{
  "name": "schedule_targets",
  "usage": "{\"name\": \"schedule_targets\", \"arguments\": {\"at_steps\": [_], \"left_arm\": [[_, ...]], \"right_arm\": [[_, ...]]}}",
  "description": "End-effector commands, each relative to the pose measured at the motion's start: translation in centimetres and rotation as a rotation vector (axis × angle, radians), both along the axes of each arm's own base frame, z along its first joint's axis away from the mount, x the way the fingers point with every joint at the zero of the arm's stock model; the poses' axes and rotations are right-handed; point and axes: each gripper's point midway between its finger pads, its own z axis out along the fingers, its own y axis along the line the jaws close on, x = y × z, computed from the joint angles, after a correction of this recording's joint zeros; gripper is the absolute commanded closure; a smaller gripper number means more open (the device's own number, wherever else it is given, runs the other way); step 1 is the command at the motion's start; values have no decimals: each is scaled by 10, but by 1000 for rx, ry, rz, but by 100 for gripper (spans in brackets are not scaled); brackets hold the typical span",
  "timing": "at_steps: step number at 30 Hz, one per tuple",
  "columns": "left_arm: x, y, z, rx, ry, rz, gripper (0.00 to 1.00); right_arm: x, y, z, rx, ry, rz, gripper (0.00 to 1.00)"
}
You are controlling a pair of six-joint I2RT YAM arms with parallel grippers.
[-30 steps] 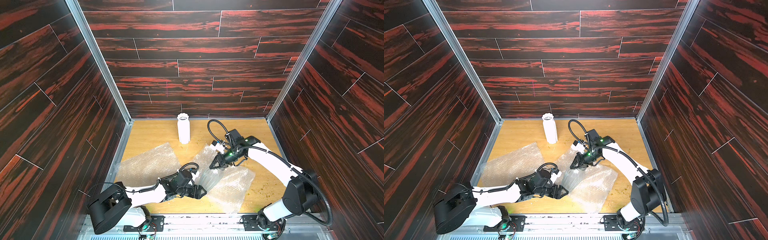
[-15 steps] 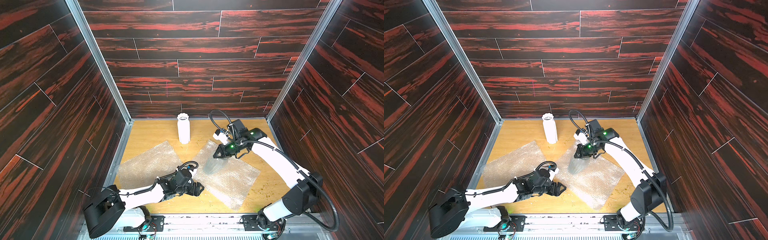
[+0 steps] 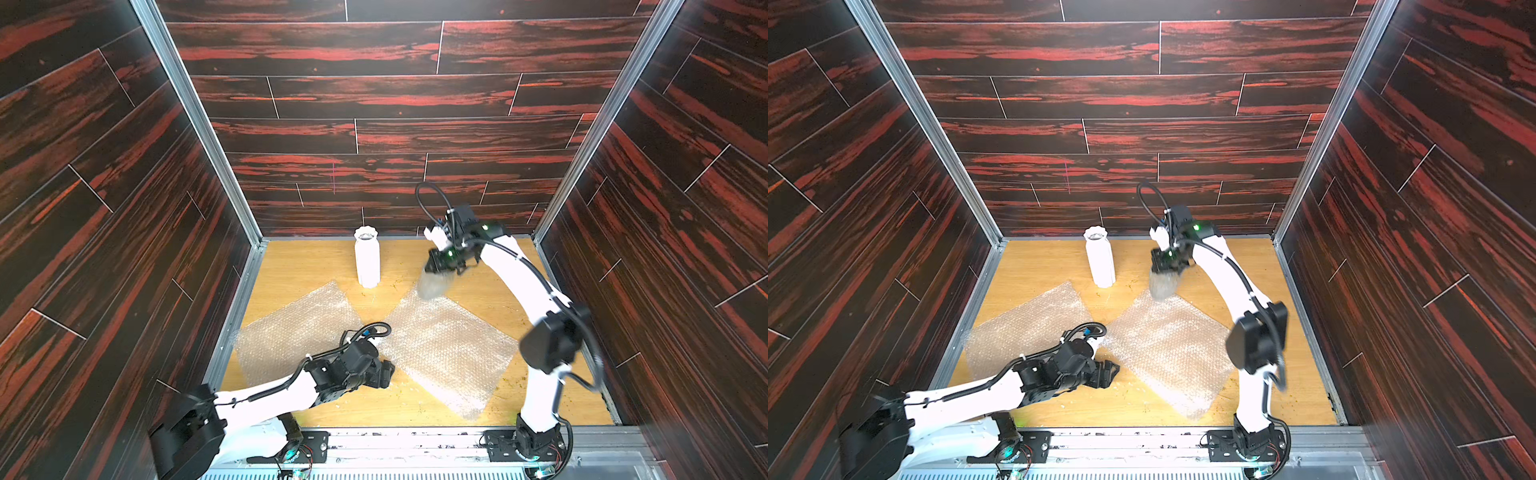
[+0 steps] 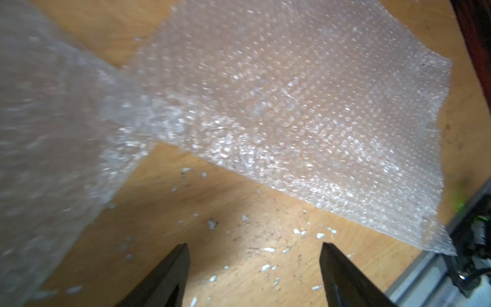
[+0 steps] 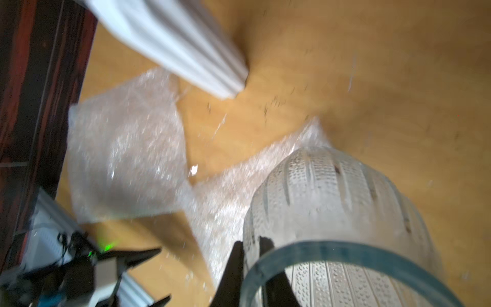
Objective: Unwrap the vase from the bubble wrap
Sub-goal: Place the vase at the center of the board.
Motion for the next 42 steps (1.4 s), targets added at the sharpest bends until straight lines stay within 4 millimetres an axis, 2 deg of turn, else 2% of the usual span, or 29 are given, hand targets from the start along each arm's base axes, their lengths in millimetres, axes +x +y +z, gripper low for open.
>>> {"name": "schedule_targets", "arguments": {"at_steps": [1, 3, 6, 8, 10, 16, 23, 31, 42], "left_arm": [[6, 30, 3, 86, -42, 107, 18], [7, 35, 6, 72, -62, 127, 18], [7, 38, 9, 52, -75, 145, 18], [7, 38, 10, 46, -78, 147, 18], [8, 38, 10, 44, -83, 149, 18], [11, 33, 8, 73, -78, 132, 17], [13, 27, 9, 80, -65, 119, 17], [19, 22, 12, 86, -79, 113, 17], [20, 11, 9, 94, -63, 75, 17]], "right_arm": [[34, 7, 33, 13, -125, 26, 100], [54, 3, 33, 9, -148, 4, 100], [72, -16, 15, -25, -141, -43, 100], [78, -30, 7, -65, -136, -71, 100], [81, -39, 8, -88, -146, -89, 100], [82, -50, 18, -112, -176, -110, 100], [79, -61, -3, -171, -122, -121, 100], [75, -65, -18, -166, -62, -116, 100], [72, -62, -41, -135, 18, -99, 100]]}}
